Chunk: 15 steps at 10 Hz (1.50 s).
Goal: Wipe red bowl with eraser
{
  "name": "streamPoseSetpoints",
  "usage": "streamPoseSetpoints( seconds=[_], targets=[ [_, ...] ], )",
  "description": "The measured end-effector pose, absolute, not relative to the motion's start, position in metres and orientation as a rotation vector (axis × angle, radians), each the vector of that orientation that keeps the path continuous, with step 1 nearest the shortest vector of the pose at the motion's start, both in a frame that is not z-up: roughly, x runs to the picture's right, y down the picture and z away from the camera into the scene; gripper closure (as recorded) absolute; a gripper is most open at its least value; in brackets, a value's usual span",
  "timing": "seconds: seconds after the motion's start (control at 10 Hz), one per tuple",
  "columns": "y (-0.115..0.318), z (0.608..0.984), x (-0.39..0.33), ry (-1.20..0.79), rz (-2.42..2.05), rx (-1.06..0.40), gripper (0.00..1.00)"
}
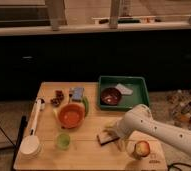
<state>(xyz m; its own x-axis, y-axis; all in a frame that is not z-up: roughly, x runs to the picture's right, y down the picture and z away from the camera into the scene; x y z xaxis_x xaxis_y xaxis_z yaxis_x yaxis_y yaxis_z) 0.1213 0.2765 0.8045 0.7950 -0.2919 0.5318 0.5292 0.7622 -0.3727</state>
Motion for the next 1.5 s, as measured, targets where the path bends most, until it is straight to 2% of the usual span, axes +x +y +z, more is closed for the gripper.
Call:
streamPoseSetpoints(
  seconds=[0.6, 0.9, 1.1, 1.5],
  targets=[
    [0.2762, 0.8046, 0.1214, -0.469, -0.465, -0.537, 0.2],
    [0.2762, 0.8046, 0.1213, -0.469, -0.465, -0.537, 0.27],
    [0.2762, 0.8046, 0.1214, -0.469, -0.465, -0.537, 0.2],
    [0.2761, 0.8046, 0.1212, -0.469, -0.464, -0.537, 0.2]
  ],
)
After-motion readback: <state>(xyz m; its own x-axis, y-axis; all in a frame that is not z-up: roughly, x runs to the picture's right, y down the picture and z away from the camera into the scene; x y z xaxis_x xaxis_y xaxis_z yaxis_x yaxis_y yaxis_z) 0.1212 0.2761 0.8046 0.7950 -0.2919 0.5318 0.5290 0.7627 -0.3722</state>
